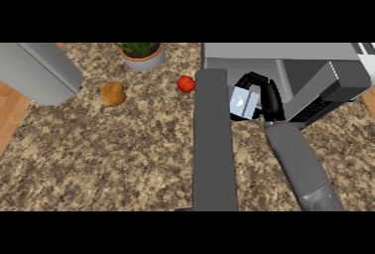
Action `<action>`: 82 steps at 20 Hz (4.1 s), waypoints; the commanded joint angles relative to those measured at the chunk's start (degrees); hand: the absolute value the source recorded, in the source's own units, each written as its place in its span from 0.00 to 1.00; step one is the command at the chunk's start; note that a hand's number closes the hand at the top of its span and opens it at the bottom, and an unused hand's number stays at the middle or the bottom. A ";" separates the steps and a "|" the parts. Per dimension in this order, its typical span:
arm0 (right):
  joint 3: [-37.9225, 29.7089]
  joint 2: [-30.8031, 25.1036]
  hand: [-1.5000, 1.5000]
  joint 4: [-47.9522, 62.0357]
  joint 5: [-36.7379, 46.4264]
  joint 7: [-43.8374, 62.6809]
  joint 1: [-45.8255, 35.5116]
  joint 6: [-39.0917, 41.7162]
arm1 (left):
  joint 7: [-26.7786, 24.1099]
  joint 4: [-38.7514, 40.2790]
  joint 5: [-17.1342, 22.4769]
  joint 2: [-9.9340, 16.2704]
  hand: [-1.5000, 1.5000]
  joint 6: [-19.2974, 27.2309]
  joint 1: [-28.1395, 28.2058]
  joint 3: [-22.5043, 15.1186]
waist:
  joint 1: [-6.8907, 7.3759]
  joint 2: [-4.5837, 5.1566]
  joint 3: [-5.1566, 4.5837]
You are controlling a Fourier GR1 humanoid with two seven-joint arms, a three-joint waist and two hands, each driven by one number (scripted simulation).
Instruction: Pick up the milk, place it into the microwave and close the microwave
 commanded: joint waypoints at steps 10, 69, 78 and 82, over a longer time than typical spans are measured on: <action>-7.44 -4.38 1.00 24.98 2.66 -2.54 -17.42 -11.77 | -1.04 2.35 -1.50 0.17 0.00 -1.75 -2.28 -1.79 | 3.00 1.40 0.11; -18.51 -5.77 0.00 33.39 -4.88 -19.23 -11.21 9.65 | -0.99 10.04 -12.08 -1.87 1.00 -7.32 -12.59 -19.94 | 0.86 0.69 0.16; -17.73 -0.18 0.00 29.82 -6.51 -25.20 -2.29 14.68 | 2.94 4.21 -13.75 -4.32 1.00 -1.42 -8.06 -32.13 | -0.77 -0.29 0.02; -15.37 -2.21 0.00 24.38 -6.48 -23.75 3.13 17.66 | 8.21 6.08 -10.27 -2.59 1.00 -0.68 -13.68 -30.37 | -1.57 -0.48 -0.03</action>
